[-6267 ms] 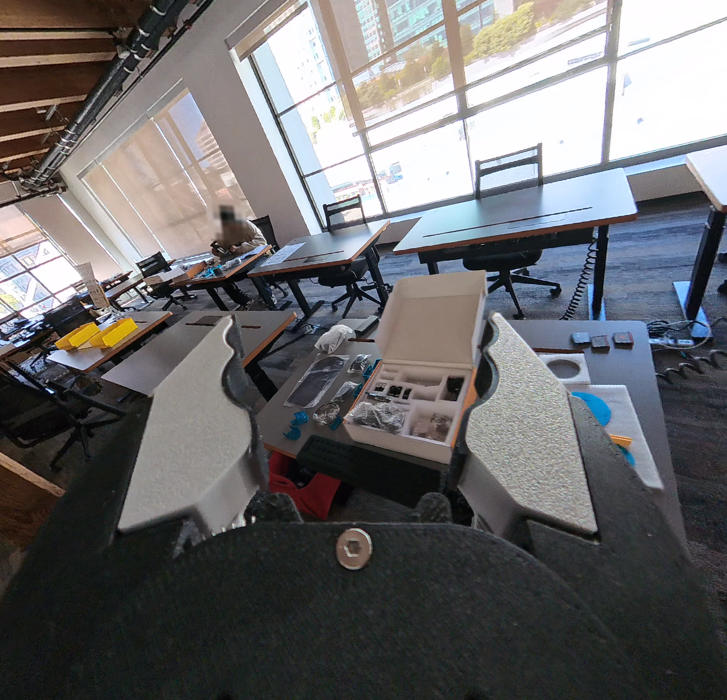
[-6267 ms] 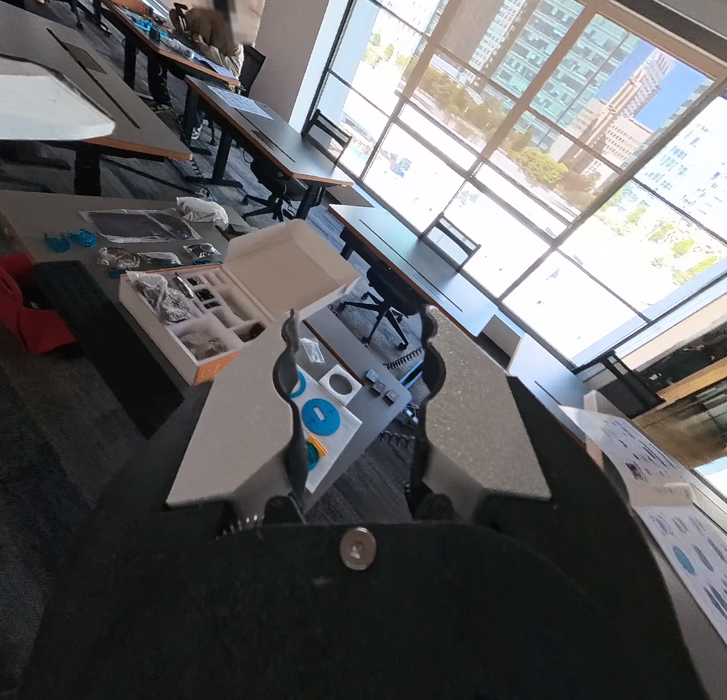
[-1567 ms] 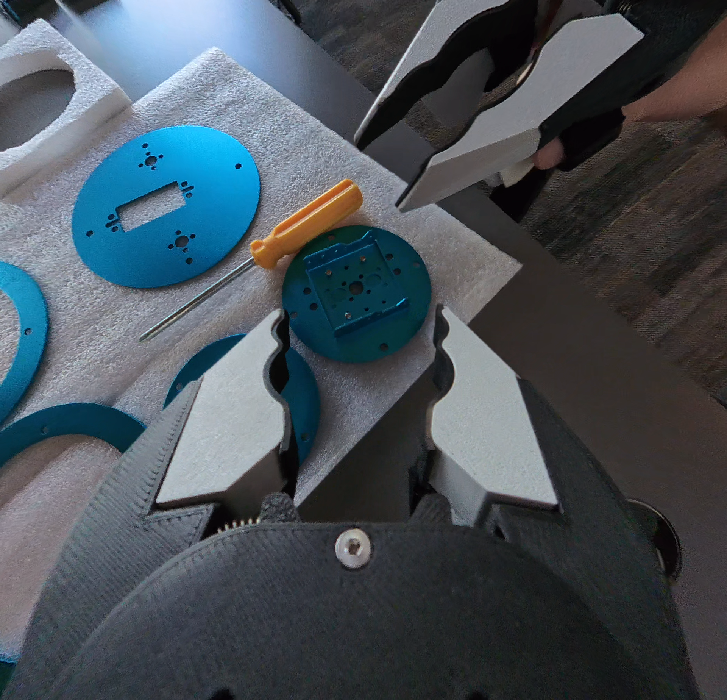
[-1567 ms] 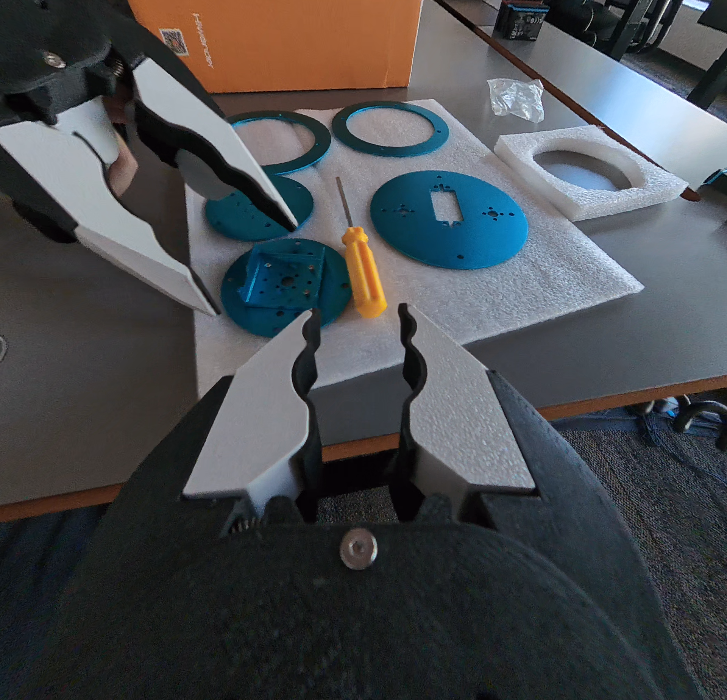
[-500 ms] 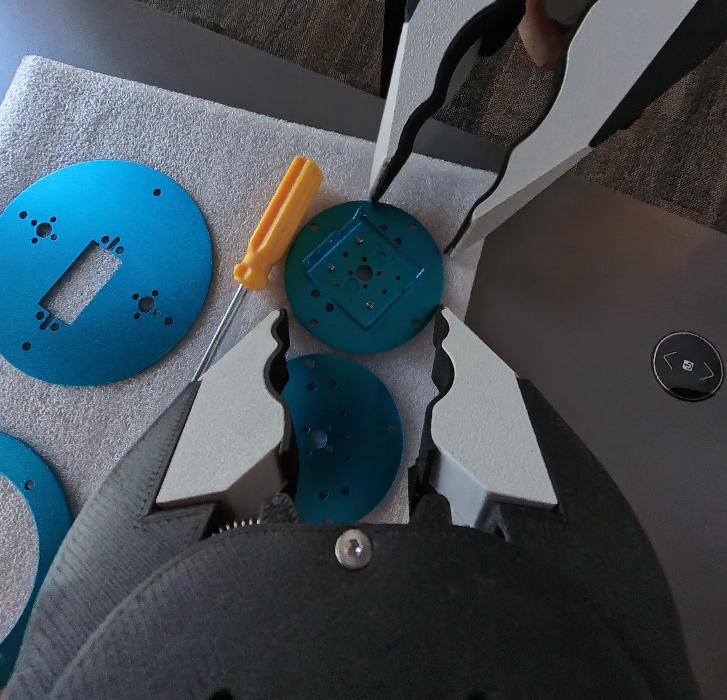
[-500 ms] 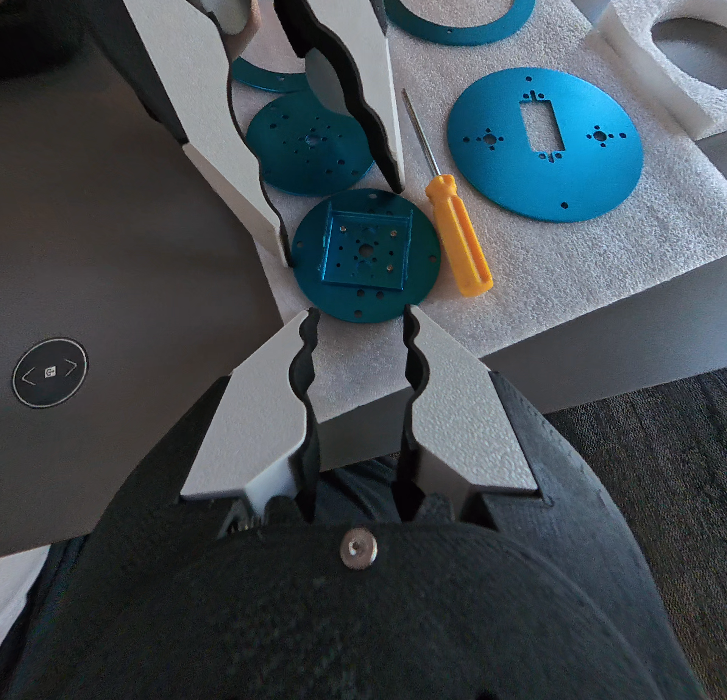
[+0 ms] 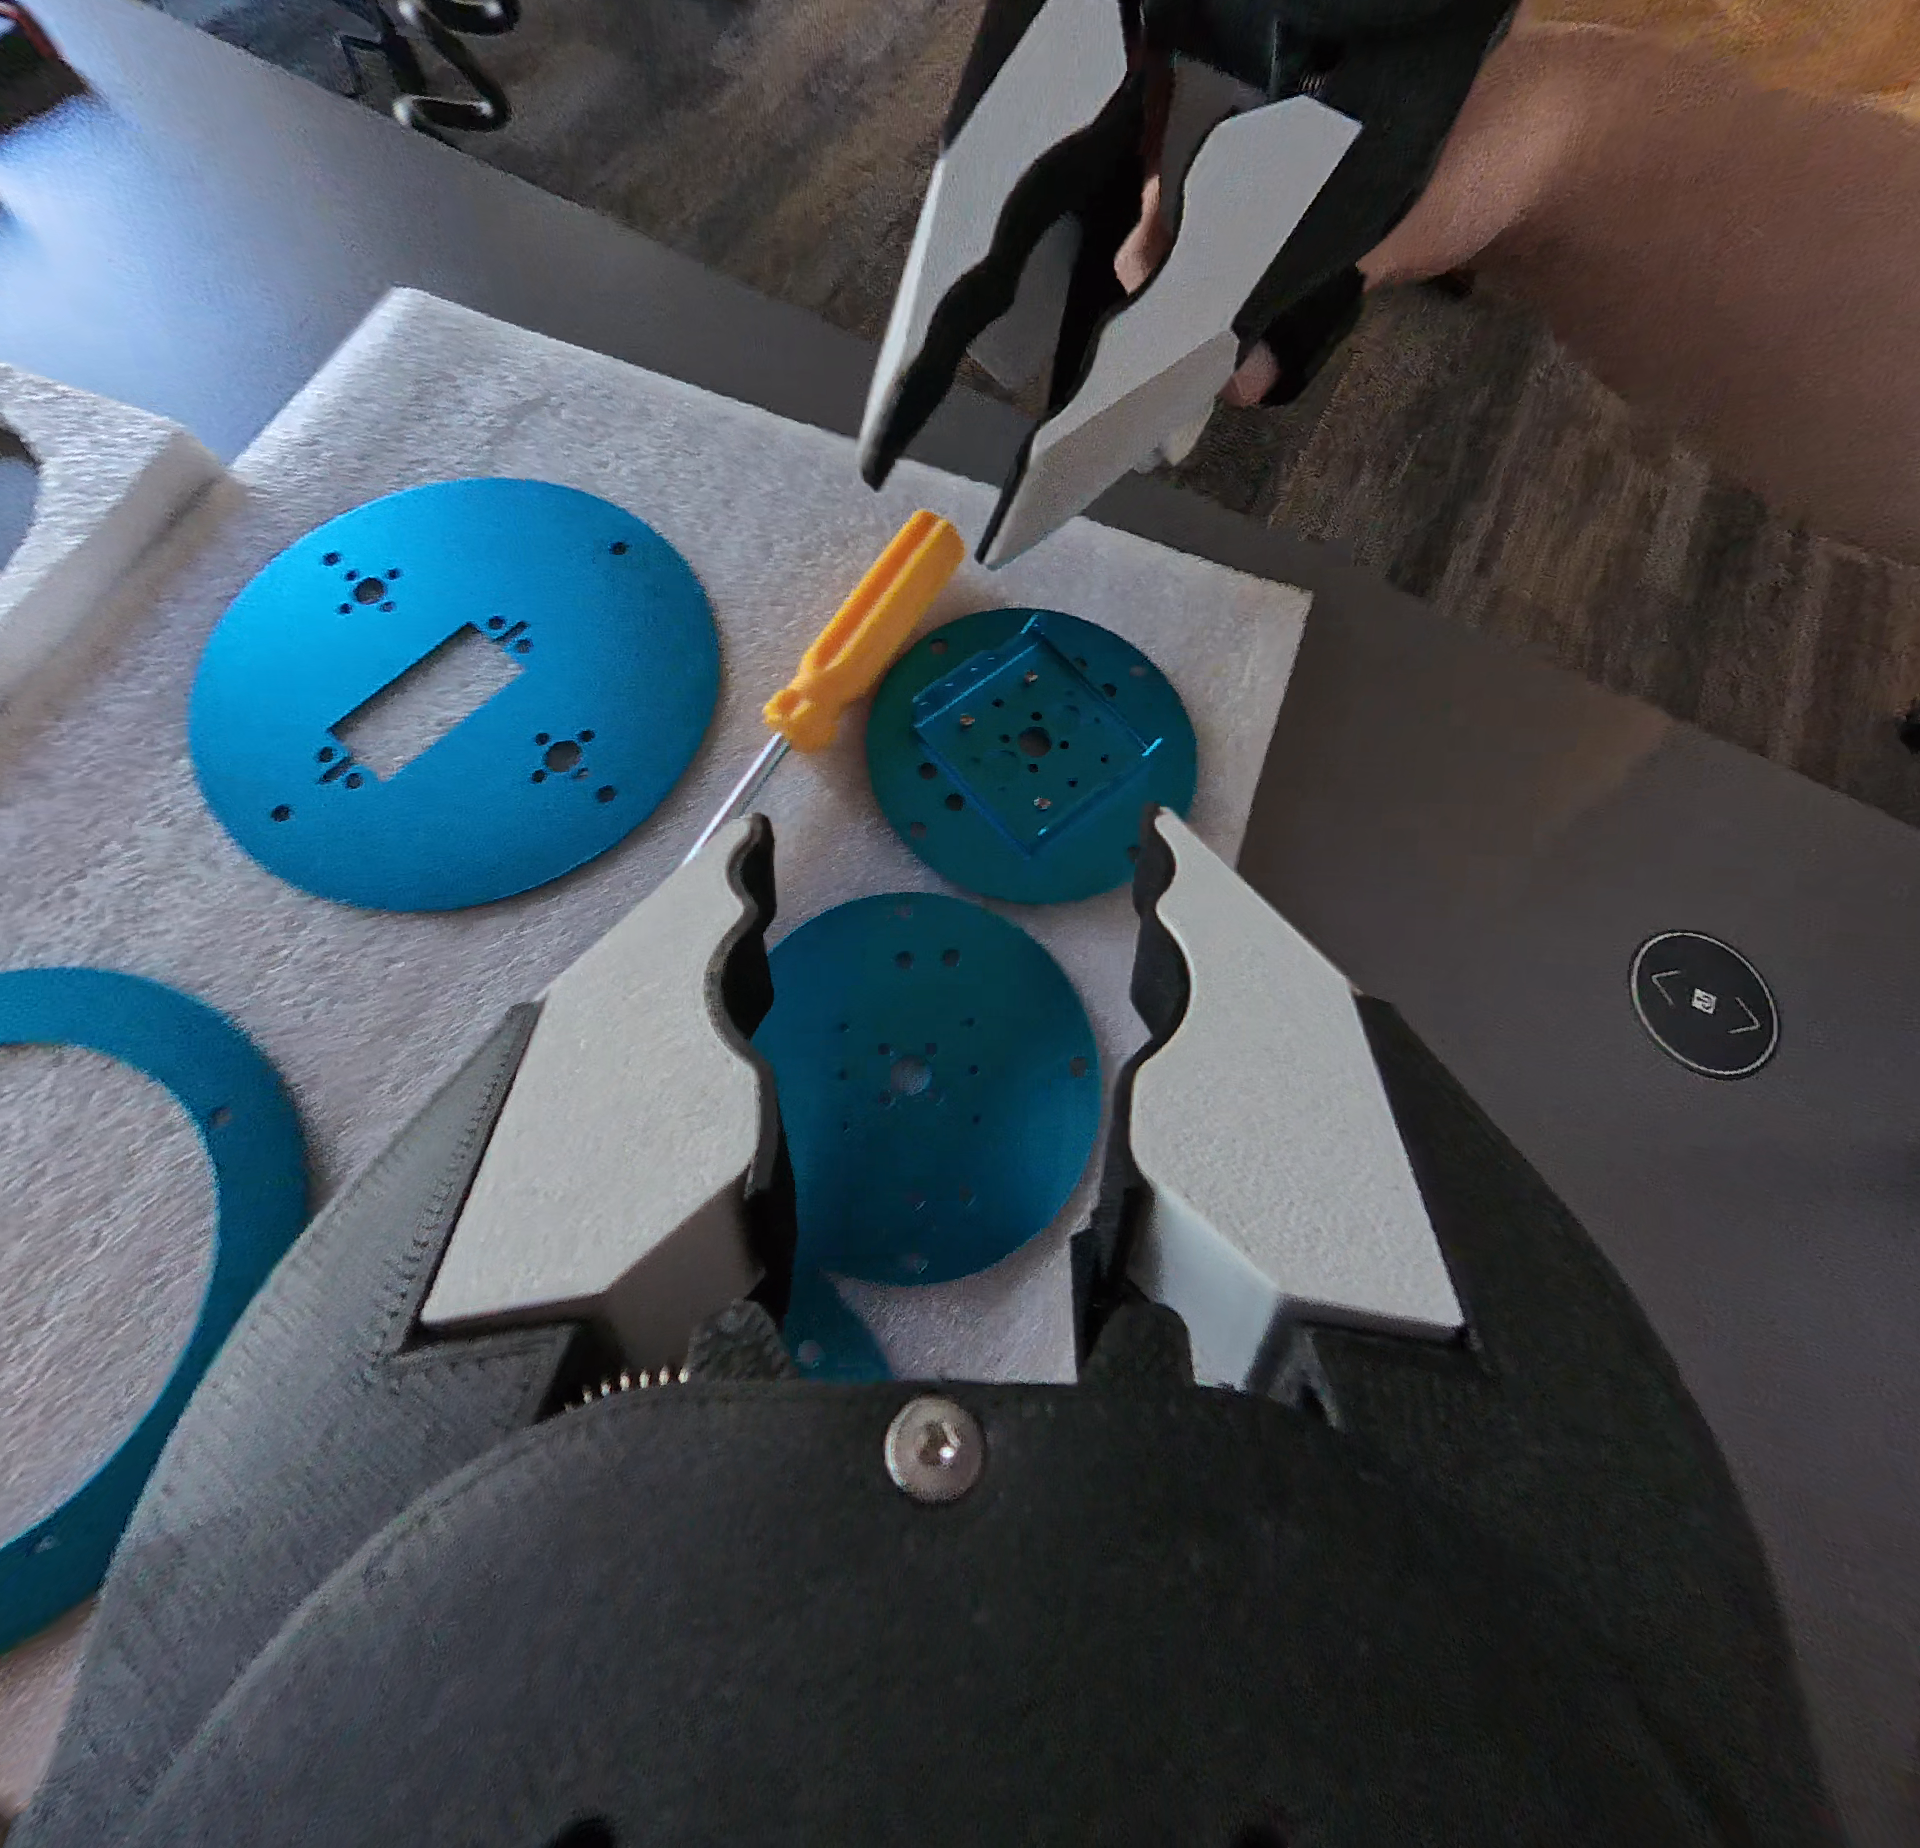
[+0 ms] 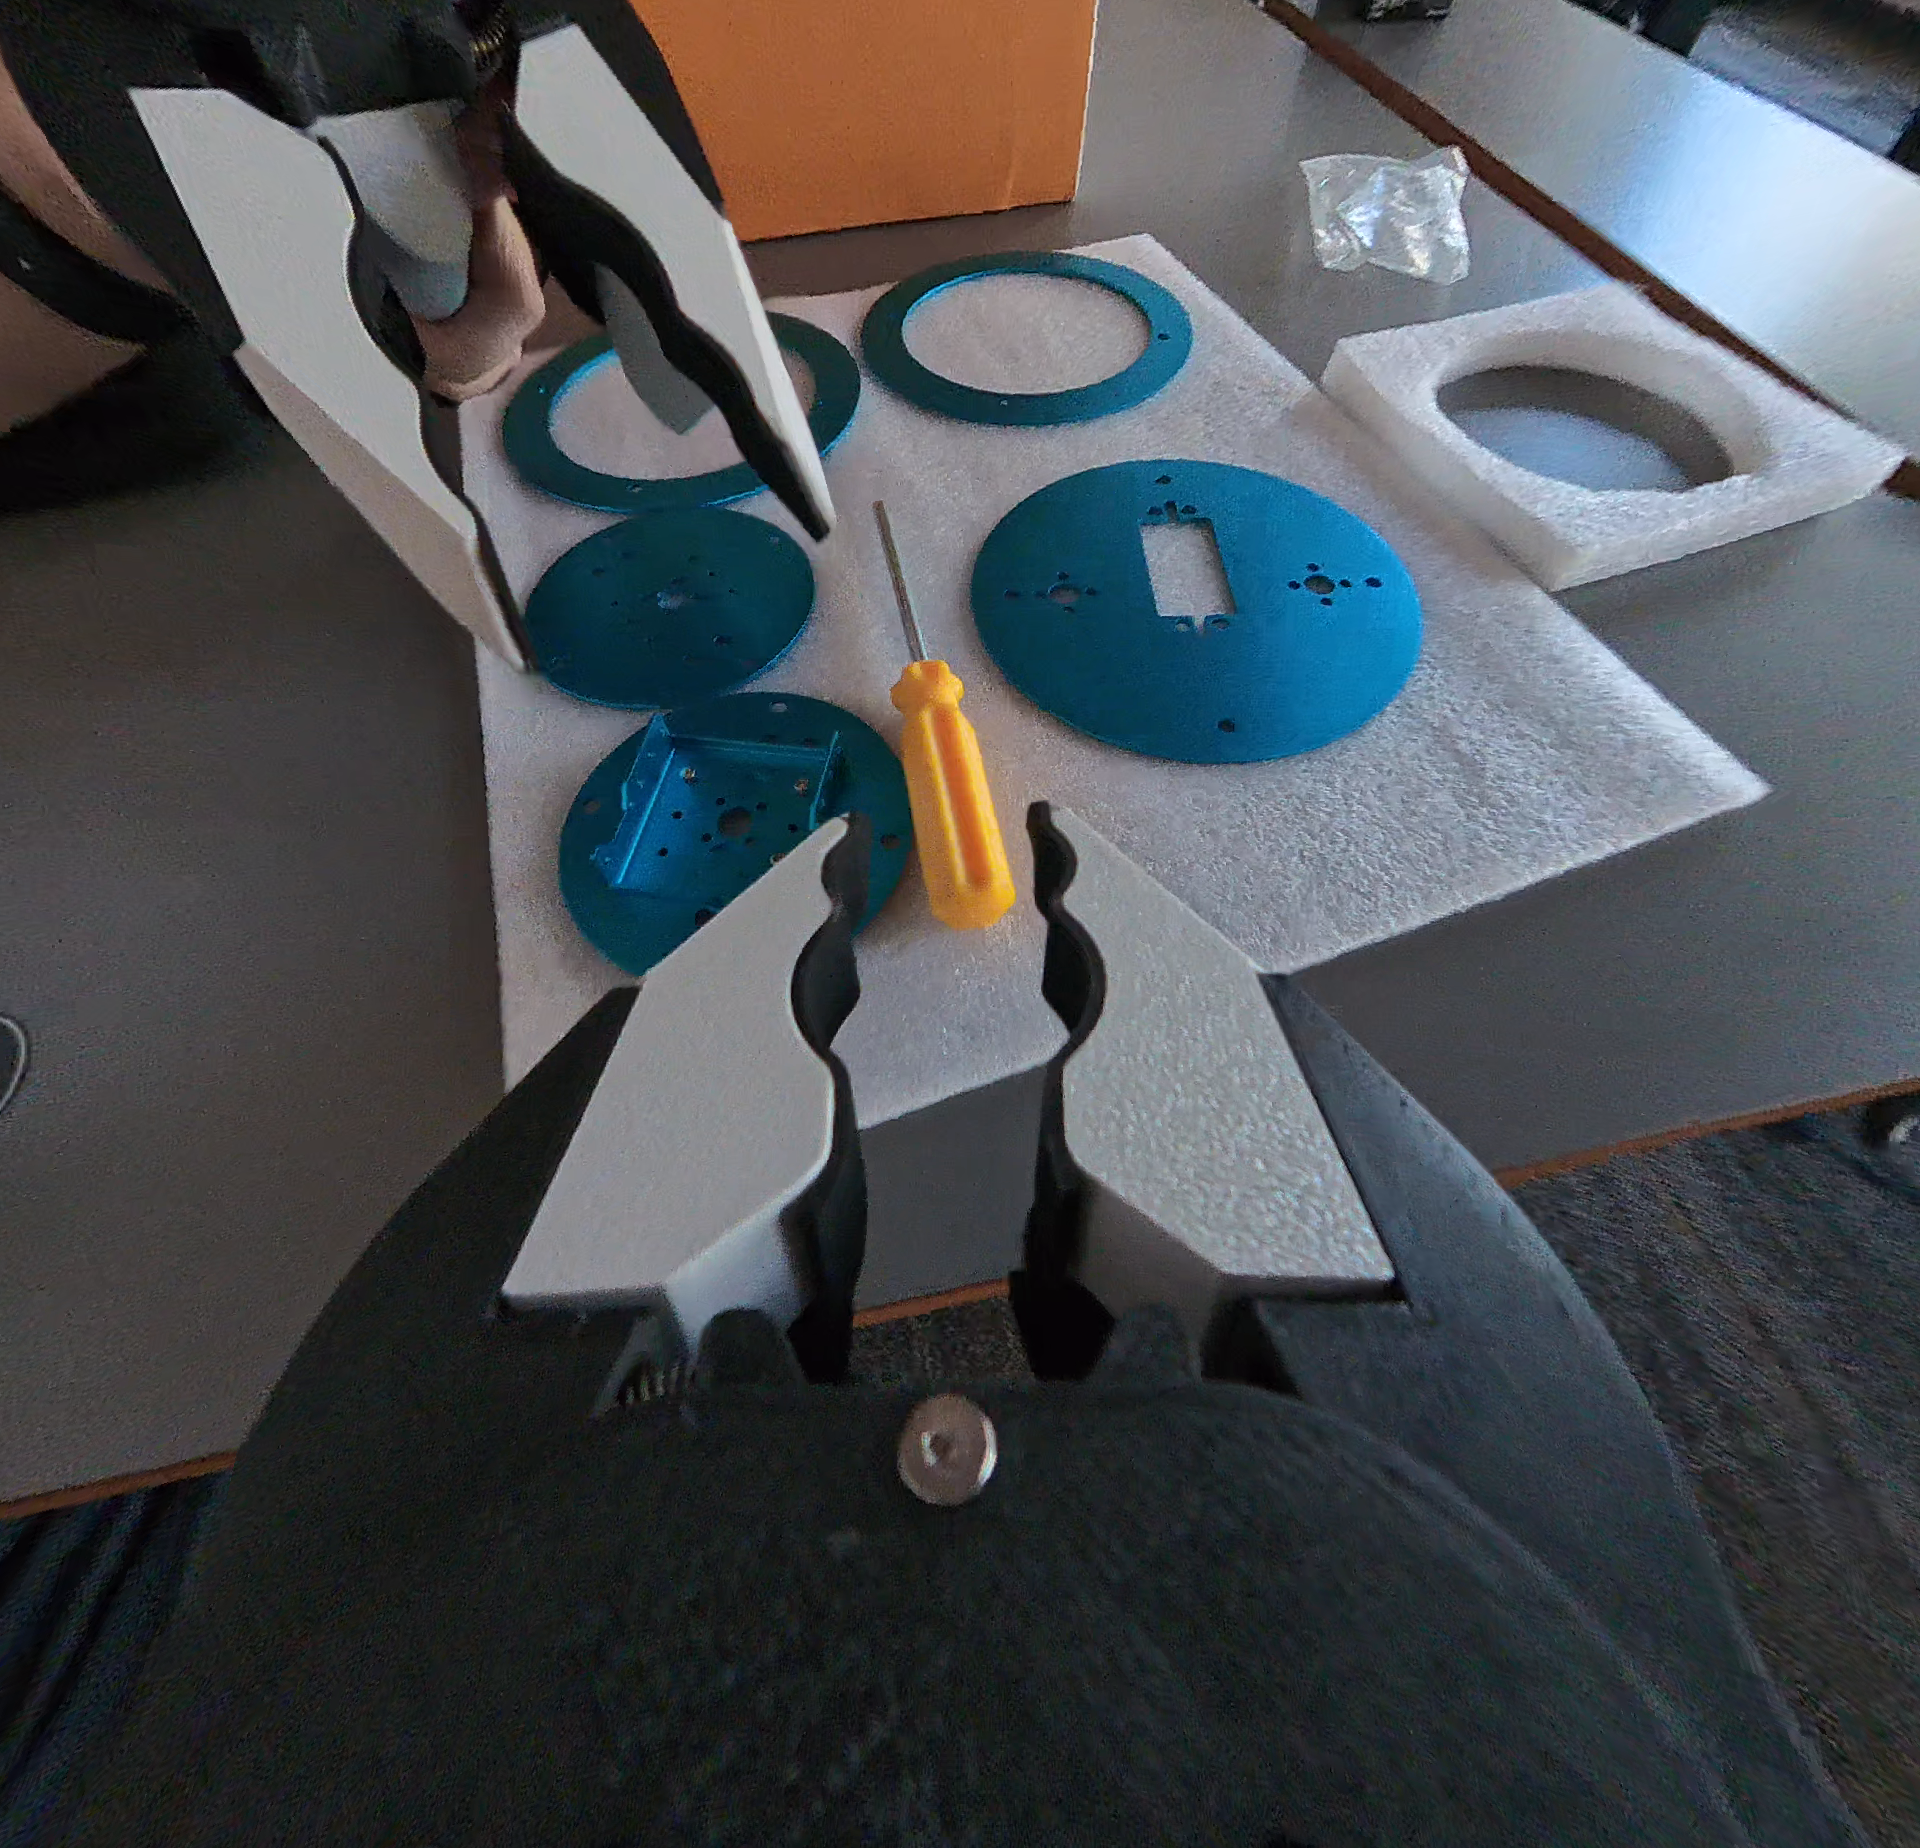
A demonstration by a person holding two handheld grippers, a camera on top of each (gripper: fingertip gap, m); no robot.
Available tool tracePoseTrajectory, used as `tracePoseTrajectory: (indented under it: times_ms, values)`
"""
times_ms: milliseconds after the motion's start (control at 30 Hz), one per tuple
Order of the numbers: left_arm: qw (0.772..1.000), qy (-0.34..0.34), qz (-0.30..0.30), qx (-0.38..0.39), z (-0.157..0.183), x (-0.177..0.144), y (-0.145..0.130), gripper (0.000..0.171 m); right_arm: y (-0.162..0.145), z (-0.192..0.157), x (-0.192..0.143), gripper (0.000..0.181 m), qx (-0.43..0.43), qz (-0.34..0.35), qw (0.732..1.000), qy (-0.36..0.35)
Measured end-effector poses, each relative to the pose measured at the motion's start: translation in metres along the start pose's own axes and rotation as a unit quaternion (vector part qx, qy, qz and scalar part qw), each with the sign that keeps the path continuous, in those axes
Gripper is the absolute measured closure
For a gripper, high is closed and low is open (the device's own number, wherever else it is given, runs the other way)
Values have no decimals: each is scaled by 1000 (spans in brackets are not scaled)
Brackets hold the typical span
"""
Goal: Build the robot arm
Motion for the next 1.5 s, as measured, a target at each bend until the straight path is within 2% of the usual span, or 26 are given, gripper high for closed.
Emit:
tracePoseTrajectory:
  times_ms: [67,233,267,333,433,533,700,867,967,1067,1133,1200,1267,1300,1367,1400,1500]
  values:
    - [1000,19,3,-5,-9,-6,-1,106,-1,7,5,159,7,-3,1000,2]
    - [999,52,15,2,-23,-9,-3,115,-4,9,11,156,0,-61,998,27]
    - [999,51,12,7,-23,-7,-3,116,-4,11,11,164,-2,-70,997,28]
    - [999,47,7,23,-21,-2,-3,118,-4,11,11,164,-7,-78,996,35]
    - [997,58,0,58,-21,5,1,129,3,9,9,165,-39,-83,996,23]
    - [994,63,1,90,-19,6,13,130,20,1,2,166,-87,-79,993,4]
    - [987,63,14,147,-16,6,36,129,49,-14,-13,165,-146,-124,981,-10]
    - [984,6,22,179,-1,10,60,129,77,-33,-22,166,-195,-197,961,-3]
    - [978,-21,28,205,5,11,67,156,94,-42,-27,165,-220,-226,949,1]
    - [979,-35,50,197,4,7,74,157,108,-45,-32,165,-228,-241,943,1]
    - [981,-39,82,172,1,1,79,158,120,-44,-35,163,-225,-202,953,-3]
    - [982,-58,132,121,-4,-10,84,158,133,-43,-42,156,-212,-85,973,-6]
    - [979,-83,181,53,-13,-20,90,158,143,-39,-56,123,-129,79,988,-19]
    - [974,-103,203,24,-15,-25,94,158,145,-38,-64,113,-82,166,983,-17]
    - [964,-131,229,-7,-18,-30,98,158,143,-36,-69,117,-25,297,954,-31]
    - [961,-139,239,-10,-17,-30,100,158,140,-36,-63,122,-16,312,950,-25]
    - [956,-148,254,-4,-13,-24,102,158,128,-33,-33,141,-1,236,972,-8]
Point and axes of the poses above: each gripper's, where its closed fingertips meet, x out along the fingers, y out of its top, z = x × y across the jaws, the point moved 8 cm from there along -x, back along the fingers, and after that the axes turned 13 degrees about y, right-handed, at the moved point
